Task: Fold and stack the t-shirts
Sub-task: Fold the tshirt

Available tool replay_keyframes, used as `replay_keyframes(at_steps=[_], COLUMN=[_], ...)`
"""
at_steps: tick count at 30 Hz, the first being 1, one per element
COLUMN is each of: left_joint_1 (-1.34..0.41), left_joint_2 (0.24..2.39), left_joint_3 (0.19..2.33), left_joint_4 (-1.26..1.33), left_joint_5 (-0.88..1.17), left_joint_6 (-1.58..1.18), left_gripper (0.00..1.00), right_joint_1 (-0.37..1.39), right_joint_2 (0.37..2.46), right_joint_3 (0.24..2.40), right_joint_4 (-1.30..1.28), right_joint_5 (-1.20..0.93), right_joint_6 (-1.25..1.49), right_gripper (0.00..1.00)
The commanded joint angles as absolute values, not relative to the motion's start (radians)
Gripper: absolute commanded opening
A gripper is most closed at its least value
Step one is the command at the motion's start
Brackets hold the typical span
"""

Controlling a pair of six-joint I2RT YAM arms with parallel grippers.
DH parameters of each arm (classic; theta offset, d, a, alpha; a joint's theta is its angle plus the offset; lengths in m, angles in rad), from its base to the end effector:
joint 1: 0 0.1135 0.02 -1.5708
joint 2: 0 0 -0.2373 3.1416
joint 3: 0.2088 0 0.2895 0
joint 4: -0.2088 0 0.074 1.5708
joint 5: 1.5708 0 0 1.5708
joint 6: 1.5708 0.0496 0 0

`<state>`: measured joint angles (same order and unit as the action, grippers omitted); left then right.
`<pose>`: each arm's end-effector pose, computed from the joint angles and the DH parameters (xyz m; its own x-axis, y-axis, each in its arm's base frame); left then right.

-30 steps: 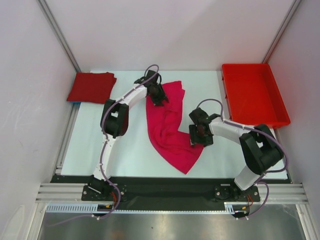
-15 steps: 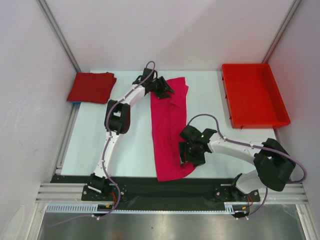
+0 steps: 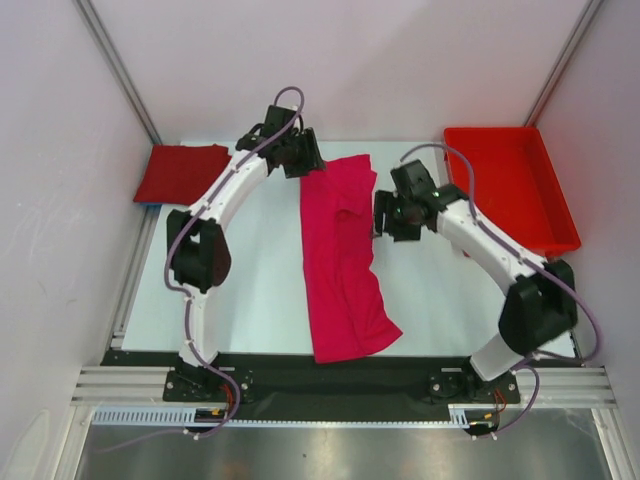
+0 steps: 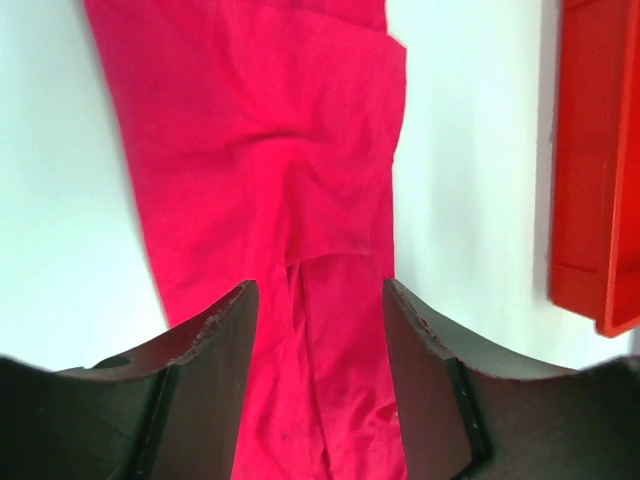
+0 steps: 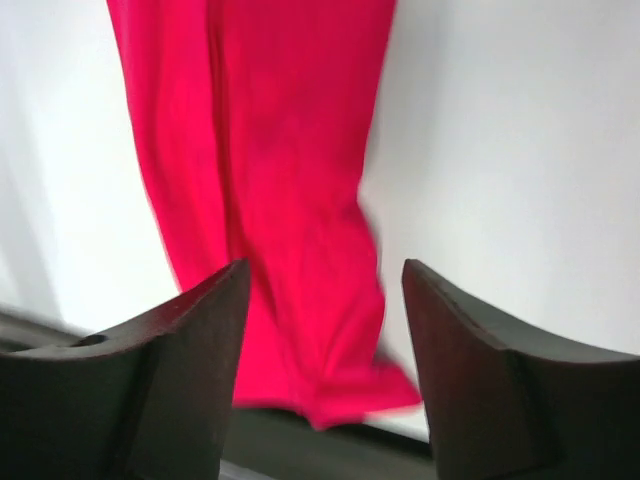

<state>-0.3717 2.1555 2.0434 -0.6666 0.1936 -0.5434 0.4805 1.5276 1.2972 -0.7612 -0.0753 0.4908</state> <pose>0.4870 -0.2001 0.2532 -0.8104 -0.2287 -0.5394 0.0760 0.8719 -0.4837 0.3235 0.1728 0.2410 -0.8890 0.0666 -0.4531 -0.0889 0.9454 0.3135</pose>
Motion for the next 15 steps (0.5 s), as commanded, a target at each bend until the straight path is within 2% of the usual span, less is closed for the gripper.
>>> replay_keyframes(at_steps=[1,6,10,12,15], left_joint_1=[-0.426,-0.452,-0.453,-0.453,-0.451], left_joint_2=[2.088,2.121,2.172,2.184,2.221], left_joint_3=[1.973,1.931,1.924,1.918,1.924], left_joint_4=[-0.724,-0.666,-0.617,-0.591,-0.542], left_joint_5=[0.003,-0.179,-0.227,-0.23,-0.213], left_joint_6=[-0.442,-0.428,-0.442,-0.455,-0.478], left_gripper=[0.58,0.5,0.37,0.36,0.34], right_joint_1=[0.477,0.468,0.459,0.454,0.448], right_joint_2=[1.699,1.946,2.101,2.173,2.241], right_joint_3=[1.503,1.785,1.963,2.002,2.017], right_joint_4=[-0.704,-0.683,-0.664,-0.647,-0.58], right_joint_5=[0.047,0.098,0.147,0.15,0.134], right_joint_6=[0.333,0.232,0.184,0.172,0.125], right_gripper=[0.66,0.52,0.5,0.47,0.32])
